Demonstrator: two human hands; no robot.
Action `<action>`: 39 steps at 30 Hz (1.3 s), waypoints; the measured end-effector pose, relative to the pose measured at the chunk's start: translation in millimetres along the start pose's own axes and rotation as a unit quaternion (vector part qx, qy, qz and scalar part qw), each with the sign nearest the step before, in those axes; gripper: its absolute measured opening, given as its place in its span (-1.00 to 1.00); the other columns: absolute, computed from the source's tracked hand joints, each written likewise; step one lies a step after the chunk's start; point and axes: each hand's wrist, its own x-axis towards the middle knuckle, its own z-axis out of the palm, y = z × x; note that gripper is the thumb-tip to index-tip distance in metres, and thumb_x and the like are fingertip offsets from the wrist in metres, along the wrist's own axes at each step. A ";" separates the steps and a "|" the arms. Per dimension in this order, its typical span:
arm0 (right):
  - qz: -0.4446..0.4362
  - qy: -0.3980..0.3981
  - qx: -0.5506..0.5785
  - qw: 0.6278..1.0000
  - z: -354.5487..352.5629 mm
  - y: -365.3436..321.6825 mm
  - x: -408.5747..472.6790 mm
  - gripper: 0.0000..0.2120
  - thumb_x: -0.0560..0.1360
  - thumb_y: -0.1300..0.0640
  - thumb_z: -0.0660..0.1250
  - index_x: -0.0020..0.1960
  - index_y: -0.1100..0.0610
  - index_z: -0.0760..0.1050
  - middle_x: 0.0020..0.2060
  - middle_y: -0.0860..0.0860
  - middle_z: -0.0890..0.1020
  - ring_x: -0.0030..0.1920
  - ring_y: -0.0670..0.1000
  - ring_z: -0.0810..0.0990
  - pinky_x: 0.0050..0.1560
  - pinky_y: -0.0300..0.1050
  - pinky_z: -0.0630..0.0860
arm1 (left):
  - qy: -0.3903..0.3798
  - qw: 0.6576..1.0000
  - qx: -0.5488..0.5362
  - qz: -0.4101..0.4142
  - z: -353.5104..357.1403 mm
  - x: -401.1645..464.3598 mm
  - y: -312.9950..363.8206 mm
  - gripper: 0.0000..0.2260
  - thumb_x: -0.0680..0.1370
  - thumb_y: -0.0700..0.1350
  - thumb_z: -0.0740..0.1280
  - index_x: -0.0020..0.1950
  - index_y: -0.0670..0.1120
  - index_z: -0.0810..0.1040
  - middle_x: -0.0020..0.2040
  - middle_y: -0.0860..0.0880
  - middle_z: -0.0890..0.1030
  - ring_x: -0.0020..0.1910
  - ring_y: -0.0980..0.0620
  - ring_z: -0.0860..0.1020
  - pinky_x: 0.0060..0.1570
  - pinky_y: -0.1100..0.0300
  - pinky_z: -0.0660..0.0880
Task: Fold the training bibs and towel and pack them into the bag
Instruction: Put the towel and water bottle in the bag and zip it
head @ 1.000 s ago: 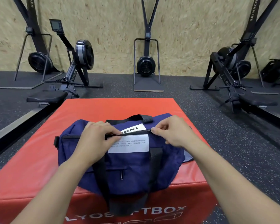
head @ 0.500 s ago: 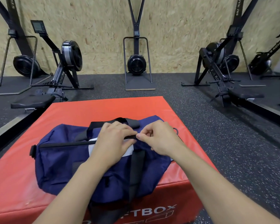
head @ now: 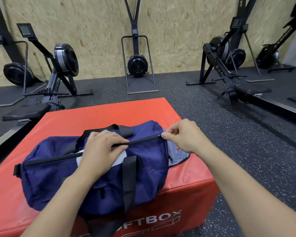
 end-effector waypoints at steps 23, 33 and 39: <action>-0.033 -0.066 0.042 0.996 52.7 27.8 6.3 -0.66 0.46 0.06 0.50 0.23 -0.06 0.62 -0.04 -0.16 0.64 -0.13 -0.26 0.55 0.18 -0.17 0.49 | -0.127 0.978 0.159 0.048 42.6 -66.5 5.2 -0.12 0.28 0.15 0.57 0.54 0.01 0.32 0.49 0.02 0.39 0.48 -0.03 0.35 0.47 -0.01 0.11; -0.032 -0.070 0.077 0.994 69.7 21.8 15.6 -0.85 0.55 -0.02 0.38 0.09 -0.11 0.65 -0.10 -0.14 0.71 -0.07 -0.13 0.65 0.10 -0.08 0.55 | -0.151 0.980 0.126 0.041 -5.0 -76.9 -66.1 -0.21 0.23 -0.08 0.60 0.44 0.11 0.44 0.49 0.13 0.40 0.50 0.08 0.33 0.48 0.06 0.07; -0.017 -0.135 0.049 0.989 93.3 15.6 19.8 -0.82 0.59 0.15 0.34 0.12 0.06 0.68 0.00 -0.04 0.71 0.08 -0.02 0.64 0.13 -0.12 0.52 | -0.152 0.965 0.207 -0.052 -56.5 -101.6 -128.8 -0.16 0.06 -0.28 0.49 0.32 0.16 0.54 0.45 0.17 0.45 0.51 -0.02 0.33 0.45 0.00 0.07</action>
